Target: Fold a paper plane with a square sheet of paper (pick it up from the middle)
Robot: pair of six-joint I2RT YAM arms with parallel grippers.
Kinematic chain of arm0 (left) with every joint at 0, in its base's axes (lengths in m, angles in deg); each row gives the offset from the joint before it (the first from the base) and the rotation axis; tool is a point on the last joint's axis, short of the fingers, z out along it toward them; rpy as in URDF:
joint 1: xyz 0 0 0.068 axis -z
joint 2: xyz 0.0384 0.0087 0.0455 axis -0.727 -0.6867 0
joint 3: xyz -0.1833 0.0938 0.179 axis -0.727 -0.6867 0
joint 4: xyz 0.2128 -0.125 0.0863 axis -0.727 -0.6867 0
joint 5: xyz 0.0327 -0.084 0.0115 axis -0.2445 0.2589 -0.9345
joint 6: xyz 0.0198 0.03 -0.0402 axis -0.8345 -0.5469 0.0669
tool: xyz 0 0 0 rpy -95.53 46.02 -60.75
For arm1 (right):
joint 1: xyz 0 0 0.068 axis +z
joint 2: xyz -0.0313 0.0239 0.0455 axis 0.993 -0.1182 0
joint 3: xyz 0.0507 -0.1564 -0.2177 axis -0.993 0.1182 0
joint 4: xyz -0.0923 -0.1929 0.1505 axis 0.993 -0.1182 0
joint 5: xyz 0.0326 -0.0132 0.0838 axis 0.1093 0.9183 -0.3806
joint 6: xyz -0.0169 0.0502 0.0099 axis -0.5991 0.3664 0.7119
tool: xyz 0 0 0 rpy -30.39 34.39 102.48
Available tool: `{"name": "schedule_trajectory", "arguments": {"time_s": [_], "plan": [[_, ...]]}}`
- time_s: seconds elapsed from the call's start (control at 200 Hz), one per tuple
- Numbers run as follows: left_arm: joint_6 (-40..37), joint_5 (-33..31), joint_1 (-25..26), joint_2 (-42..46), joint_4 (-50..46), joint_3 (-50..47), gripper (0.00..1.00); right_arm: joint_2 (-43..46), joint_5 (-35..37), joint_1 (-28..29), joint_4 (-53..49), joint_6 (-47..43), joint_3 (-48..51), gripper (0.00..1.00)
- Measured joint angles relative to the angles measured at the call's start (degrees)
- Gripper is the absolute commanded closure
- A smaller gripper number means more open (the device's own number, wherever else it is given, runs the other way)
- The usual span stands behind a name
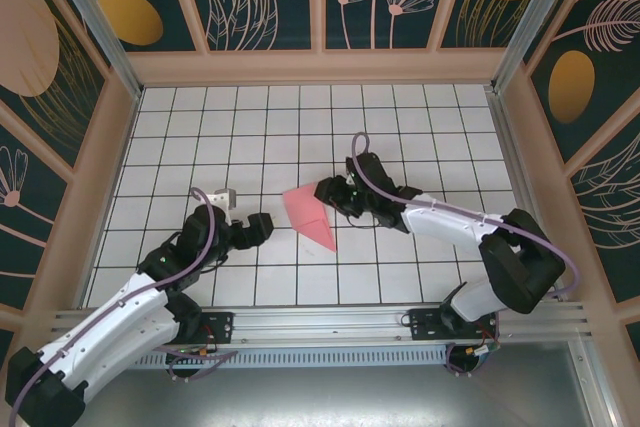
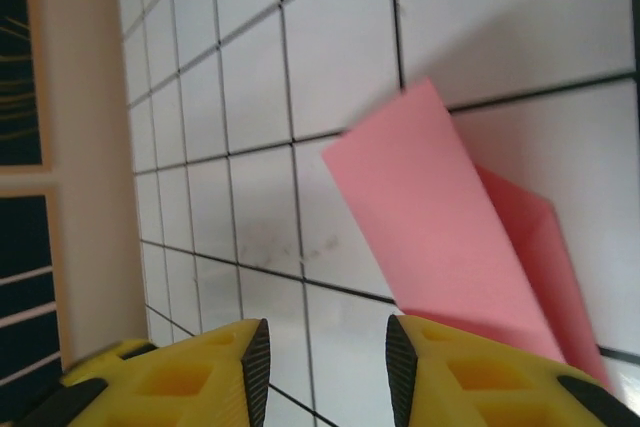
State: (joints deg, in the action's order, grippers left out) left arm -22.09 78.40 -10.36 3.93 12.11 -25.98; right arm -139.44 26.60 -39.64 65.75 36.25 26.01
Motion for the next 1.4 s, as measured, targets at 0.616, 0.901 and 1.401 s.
{"name": "schedule_trajectory", "arguments": {"time_s": [0.616, 0.901, 1.401], "plan": [[-1.9, 4.2, -0.3, -18.8, 9.3, 4.8, 0.05, -0.7, 1.4, -2.0, -8.5, -2.8, -5.5, 0.59], [5.1, 8.1, -2.3, -22.9, 19.7, -1.6, 0.12, 6.8, 0.9, -1.7, -4.9, -6.0, 6.5, 0.71], [15.9, 9.7, -3.3, -29.9, 32.2, -2.6, 0.14, -2.1, -11.4, -1.6, 1.3, -12.5, 5.0, 0.84]]}}
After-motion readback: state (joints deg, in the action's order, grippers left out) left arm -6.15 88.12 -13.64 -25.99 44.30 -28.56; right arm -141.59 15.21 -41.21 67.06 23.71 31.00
